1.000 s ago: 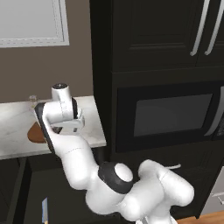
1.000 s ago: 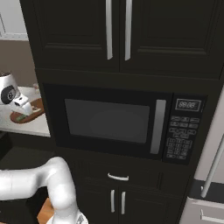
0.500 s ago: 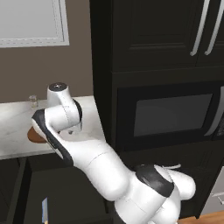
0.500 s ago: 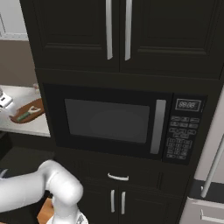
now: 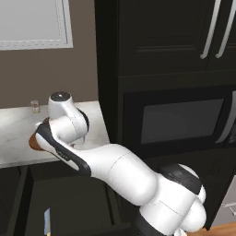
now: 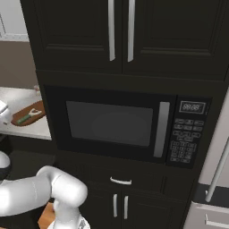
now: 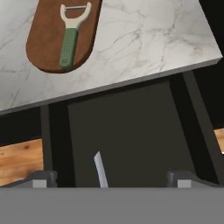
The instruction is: Open the drawer on the left and place the cutting tools on the cutting board.
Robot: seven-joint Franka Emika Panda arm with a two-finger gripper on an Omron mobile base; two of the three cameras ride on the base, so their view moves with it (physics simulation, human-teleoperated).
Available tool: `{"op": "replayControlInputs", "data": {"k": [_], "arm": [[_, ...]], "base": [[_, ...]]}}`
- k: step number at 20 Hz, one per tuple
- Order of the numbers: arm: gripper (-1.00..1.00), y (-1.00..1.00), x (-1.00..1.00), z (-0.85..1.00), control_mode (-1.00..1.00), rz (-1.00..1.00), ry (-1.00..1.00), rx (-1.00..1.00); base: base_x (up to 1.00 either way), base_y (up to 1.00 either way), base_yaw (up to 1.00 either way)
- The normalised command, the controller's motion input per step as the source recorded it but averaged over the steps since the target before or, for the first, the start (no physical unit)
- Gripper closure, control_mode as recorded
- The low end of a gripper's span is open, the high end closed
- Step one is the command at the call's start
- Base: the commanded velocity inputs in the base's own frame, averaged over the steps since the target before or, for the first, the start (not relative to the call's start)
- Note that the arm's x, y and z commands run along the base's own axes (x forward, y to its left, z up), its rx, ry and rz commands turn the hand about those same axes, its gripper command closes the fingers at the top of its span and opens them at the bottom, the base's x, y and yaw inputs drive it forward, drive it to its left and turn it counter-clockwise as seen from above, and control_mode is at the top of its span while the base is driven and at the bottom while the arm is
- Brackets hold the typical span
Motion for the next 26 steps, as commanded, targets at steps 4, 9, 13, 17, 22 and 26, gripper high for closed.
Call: {"op": "replayControlInputs", "data": {"k": [4, 9, 13, 17, 22, 26], "arm": [[-1.0, -0.32, -0.53, -0.33, -1.0, 0.07, 0.0, 0.08], [-1.0, -0.14, -0.85, -0.39, -1.0, 0.07, 0.0, 0.11], [-1.0, -0.2, -0.46, -0.12, -1.0, 0.06, 0.01, 0.13], [-1.0, -0.12, 0.0, 0.0, -1.0, 0.0, 0.0, 0.04], [-1.0, -0.03, 0.0, 0.0, -1.0, 0.0, 0.01, 0.02], [-1.0, 0.0, 0.0, 0.0, -1.0, 0.0, 0.0, 0.0]], "base": [[0.0, 0.0, 0.0], [0.0, 0.0, 0.0], [0.0, 0.0, 0.0], [0.0, 0.0, 0.0], [0.0, 0.0, 0.0], [0.0, 0.0, 0.0]]}}
